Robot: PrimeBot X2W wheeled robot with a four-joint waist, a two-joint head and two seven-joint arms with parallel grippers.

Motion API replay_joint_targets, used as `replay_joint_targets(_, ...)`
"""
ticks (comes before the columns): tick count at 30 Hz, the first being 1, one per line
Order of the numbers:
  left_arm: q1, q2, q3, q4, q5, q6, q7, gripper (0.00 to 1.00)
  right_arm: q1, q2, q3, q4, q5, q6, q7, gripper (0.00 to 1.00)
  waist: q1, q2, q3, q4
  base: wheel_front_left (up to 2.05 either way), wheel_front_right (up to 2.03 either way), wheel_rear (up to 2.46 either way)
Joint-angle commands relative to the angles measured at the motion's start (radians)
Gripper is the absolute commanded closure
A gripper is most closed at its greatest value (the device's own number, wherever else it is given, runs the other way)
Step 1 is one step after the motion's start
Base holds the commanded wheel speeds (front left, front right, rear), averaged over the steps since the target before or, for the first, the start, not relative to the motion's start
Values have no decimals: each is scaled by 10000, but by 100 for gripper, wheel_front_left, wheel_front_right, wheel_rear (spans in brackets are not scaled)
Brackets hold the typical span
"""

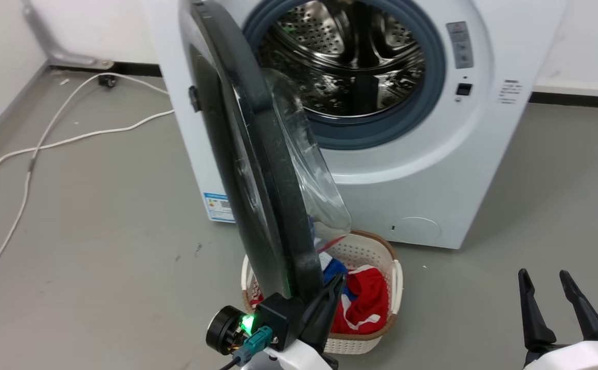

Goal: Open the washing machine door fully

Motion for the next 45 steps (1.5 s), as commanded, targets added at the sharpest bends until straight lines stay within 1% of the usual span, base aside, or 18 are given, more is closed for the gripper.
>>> replay_joint_targets(1, -56, 242, 244, -18, 91, 192, 25, 100, -169, 21, -32, 8, -1, 1, -27, 0, 1, 0, 23, 321, 0, 0, 0)
replay_joint_targets(7, 12, 272, 99, -388, 136, 231, 78, 100, -226, 21, -75, 69, 29, 1, -56, 0, 1, 0, 42, 1129, 0, 0, 0)
replay_joint_targets(12, 35, 328, 161, -474, 94, 319, 33, 100, -246, 20, -110, 69, 39, 1, -71, 0, 1, 0, 52, 1790, 0, 0, 0)
replay_joint_targets(16, 65, 401, 350, -429, -17, 440, -43, 100, -248, 20, -169, 43, -72, 1, -84, 0, 1, 0, 51, 2256, 0, 0, 0)
replay_joint_targets(21, 196, 493, 771, -301, -264, 670, -159, 100, -328, 17, -136, -40, -247, 0, -91, 0, 1, 0, 29, 2664, 0, 0, 0)
replay_joint_targets(23, 219, 565, 922, -264, -327, 740, -179, 100, -341, 18, -109, -62, -280, 0, -78, 0, 1, 0, 22, 2704, 0, 0, 0)
replay_joint_targets(28, 319, 908, 1831, -84, -707, 1116, -413, 100, -366, 18, -38, -183, -418, 0, -38, 0, 1, 0, 4, 2834, 0, 0, 0)
replay_joint_targets(33, 292, 1445, 2884, 243, -1112, 1418, -631, 100, -355, 18, 3, -293, -557, 0, 31, 0, 1, 0, 34, 2833, 0, 0, 0)
replay_joint_targets(36, 109, 1691, 3403, 443, -1385, 1443, -709, 100, -344, 18, 19, -316, -637, 0, 99, 0, 1, 0, 82, 2792, 0, 0, 0)
replay_joint_targets(39, -127, 2012, 3909, 749, -1668, 1377, -716, 100, -372, 18, 33, -367, -664, 0, 162, 0, 1, 0, 165, 2721, 0, 0, 0)
replay_joint_targets(45, -785, 2639, 4610, 1508, -2096, 1126, -592, 100, -442, -11, 39, -583, -785, 0, 339, 0, 1, 0, 448, 2521, 0, 0, 0)
